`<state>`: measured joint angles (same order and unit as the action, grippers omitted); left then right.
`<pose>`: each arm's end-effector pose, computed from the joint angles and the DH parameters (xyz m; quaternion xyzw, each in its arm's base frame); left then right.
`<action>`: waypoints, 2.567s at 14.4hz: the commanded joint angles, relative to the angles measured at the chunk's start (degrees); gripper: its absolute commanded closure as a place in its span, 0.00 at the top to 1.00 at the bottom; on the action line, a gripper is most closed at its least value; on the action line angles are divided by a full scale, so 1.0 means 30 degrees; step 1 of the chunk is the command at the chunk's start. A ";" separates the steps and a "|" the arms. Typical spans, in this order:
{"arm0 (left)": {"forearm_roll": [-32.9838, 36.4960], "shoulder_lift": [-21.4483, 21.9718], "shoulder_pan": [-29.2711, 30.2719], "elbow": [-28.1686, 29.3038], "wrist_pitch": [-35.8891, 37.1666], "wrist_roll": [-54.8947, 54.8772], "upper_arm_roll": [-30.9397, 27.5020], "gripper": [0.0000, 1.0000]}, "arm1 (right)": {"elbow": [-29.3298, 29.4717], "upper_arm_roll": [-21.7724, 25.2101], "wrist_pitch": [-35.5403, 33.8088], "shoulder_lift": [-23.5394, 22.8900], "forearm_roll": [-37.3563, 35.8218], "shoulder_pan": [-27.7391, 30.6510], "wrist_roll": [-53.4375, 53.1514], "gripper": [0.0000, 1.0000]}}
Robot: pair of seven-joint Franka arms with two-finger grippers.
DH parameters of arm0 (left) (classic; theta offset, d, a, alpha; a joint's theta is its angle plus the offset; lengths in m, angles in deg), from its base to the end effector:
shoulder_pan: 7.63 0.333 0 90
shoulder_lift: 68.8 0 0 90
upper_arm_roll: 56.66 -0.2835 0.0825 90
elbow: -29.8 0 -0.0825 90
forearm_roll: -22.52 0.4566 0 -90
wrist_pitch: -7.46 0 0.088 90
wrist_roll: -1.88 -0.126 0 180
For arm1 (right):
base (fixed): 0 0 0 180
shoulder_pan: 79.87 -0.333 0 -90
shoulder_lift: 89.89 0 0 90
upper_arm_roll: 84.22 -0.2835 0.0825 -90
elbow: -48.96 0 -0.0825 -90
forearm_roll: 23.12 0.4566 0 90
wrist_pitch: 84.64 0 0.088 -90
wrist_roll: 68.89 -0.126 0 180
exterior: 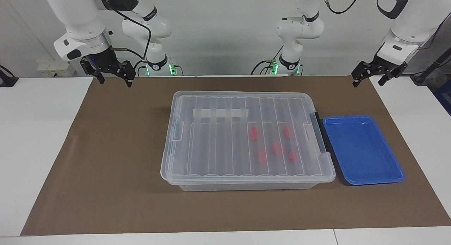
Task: Place red block in blue tray from box
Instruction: 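Move the right gripper toward the clear box lid edge, then grasp the clear lid with the right gripper and slide it open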
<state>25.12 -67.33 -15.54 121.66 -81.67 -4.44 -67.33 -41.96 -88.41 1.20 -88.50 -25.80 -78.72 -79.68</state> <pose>0.6166 0.0366 0.5698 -0.9992 0.0310 0.0128 0.0194 0.6107 0.0267 0.5734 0.9968 -0.0685 -0.0291 0.0280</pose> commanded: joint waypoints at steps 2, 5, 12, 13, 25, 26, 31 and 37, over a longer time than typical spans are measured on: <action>-0.0193 0.0595 -0.0058 0.0729 -0.0438 -0.0001 -0.0106 1.00 | -0.0573 -0.0216 0.0185 0.0472 0.0074 0.0289 -0.0297 1.00; -0.0193 0.0595 -0.0058 0.0729 -0.0438 -0.0001 -0.0106 1.00 | -0.0515 -0.0216 0.0126 0.0472 0.0074 0.0289 -0.0268 1.00; -0.0222 0.0595 -0.0058 0.0700 -0.0438 -0.0001 -0.0106 1.00 | -0.1332 -0.0216 0.1968 0.0472 0.0074 0.0171 -0.0532 1.00; -0.0222 0.0595 -0.0058 0.0728 -0.0438 -0.0001 -0.0106 1.00 | -0.1538 -0.0216 0.2320 0.0472 0.0074 0.0172 -0.0532 1.00; -0.0222 0.0595 -0.0058 0.0728 -0.0438 -0.0001 -0.0106 1.00 | -0.4440 -0.0363 0.8912 -0.0990 0.0074 -0.2609 -0.3577 1.00; -0.0222 0.0595 -0.0058 0.0729 -0.0438 -0.0001 -0.0106 1.00 | -0.4440 -0.0363 0.9263 -0.1253 0.0074 -0.2757 -0.3578 1.00; -0.0222 0.0595 -0.0058 0.0729 -0.0438 -0.0001 -0.0106 1.00 | -0.4440 -0.0363 1.0524 -0.2602 0.0044 -0.3694 -0.3608 1.00; -0.0193 0.0595 -0.0058 0.0729 -0.0438 -0.0001 -0.0106 1.00 | -0.4674 -0.0363 1.0497 -0.2867 -0.0014 -0.3784 -0.3111 1.00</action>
<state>25.12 -67.34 -15.54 121.66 -81.67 -4.44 -67.33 -55.07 -89.55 31.90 -97.40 -25.76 -90.08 -89.76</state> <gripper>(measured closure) 0.000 0.000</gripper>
